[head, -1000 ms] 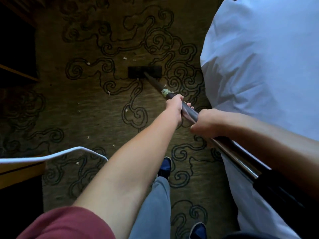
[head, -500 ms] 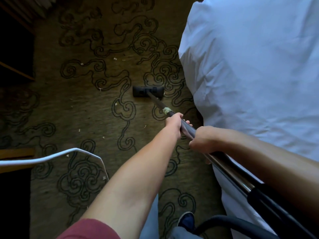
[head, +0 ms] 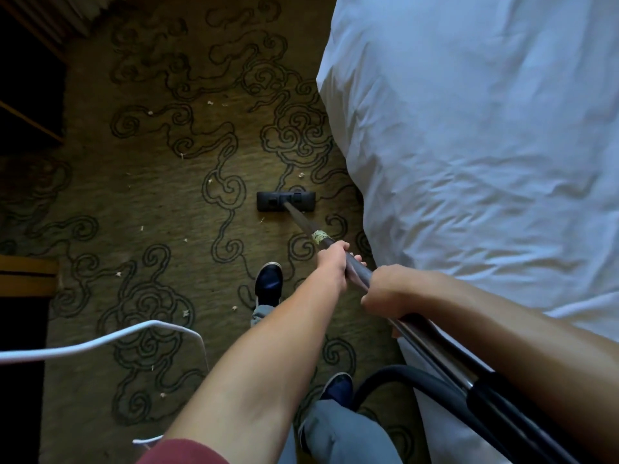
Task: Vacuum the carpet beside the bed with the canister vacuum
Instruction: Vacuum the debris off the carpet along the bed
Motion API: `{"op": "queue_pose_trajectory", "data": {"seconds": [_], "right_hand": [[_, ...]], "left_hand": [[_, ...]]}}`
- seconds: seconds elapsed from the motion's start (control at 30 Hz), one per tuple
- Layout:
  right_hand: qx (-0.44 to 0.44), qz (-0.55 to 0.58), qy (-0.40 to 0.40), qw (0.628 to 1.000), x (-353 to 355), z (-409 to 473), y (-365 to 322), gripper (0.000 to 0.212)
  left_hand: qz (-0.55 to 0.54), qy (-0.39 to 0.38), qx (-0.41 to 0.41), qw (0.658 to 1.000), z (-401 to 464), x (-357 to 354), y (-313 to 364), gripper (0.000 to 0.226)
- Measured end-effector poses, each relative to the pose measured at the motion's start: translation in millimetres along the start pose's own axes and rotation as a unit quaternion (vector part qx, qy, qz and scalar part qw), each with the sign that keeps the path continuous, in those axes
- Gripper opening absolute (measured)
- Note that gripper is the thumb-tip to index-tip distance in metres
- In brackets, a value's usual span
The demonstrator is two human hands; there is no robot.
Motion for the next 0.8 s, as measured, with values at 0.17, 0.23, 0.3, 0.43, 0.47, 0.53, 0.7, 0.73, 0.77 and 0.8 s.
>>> {"op": "queue_pose_trajectory", "data": {"seconds": [0.17,0.23,0.3,0.43,0.47,0.53,0.7,0.73,0.77,0.8], "right_hand": [[-0.007,0.020,0.016,1.000,-3.1,-6.1,17.1,0.035],[0.000,0.046,0.026,0.999,13.7,-10.0,16.7,0.035],[0.009,0.061,0.035,0.997,34.2,-7.5,9.7,0.035],[0.005,0.080,0.046,0.996,84.3,20.1,-18.9,0.037],[0.000,0.089,0.043,0.995,98.1,31.6,-27.5,0.037],[-0.013,0.108,0.041,0.993,124.8,55.5,-43.2,0.037],[-0.027,0.111,0.033,0.993,187.8,111.0,-74.9,0.038],[-0.028,0.112,0.026,0.993,196.9,119.9,-78.5,0.038],[-0.029,0.113,0.023,0.993,204.6,128.9,-81.2,0.036],[-0.033,0.114,0.023,0.993,211.0,138.5,-83.3,0.033]], "left_hand": [[-0.010,-0.033,-0.011,0.999,-22.1,-5.6,2.1,0.021],[-0.008,-0.029,-0.029,0.999,-18.9,-11.9,26.9,0.020],[-0.009,-0.040,-0.040,0.998,-10.9,-16.1,55.8,0.020],[0.026,-0.039,-0.065,0.997,18.3,-19.3,120.8,0.032],[0.032,-0.037,-0.068,0.996,29.6,-20.2,138.1,0.038],[0.042,-0.046,-0.060,0.996,53.6,-25.3,169.3,0.036],[0.085,-0.058,-0.044,0.994,101.3,-42.6,235.5,0.022],[0.092,-0.061,-0.040,0.993,108.7,-46.7,243.1,0.023],[0.093,-0.065,-0.039,0.993,117.0,-50.3,248.4,0.024],[0.097,-0.067,-0.037,0.992,124.1,-53.5,253.3,0.027]]}}
Point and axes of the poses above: each hand's wrist, its own z-axis towards the middle knuckle, its own x-axis out of the back of the hand, y = z × x, the point moved 2 cm from there along z, towards the middle knuckle, and after that the axes turned 12 degrees about -x, right-handed, at the moved point
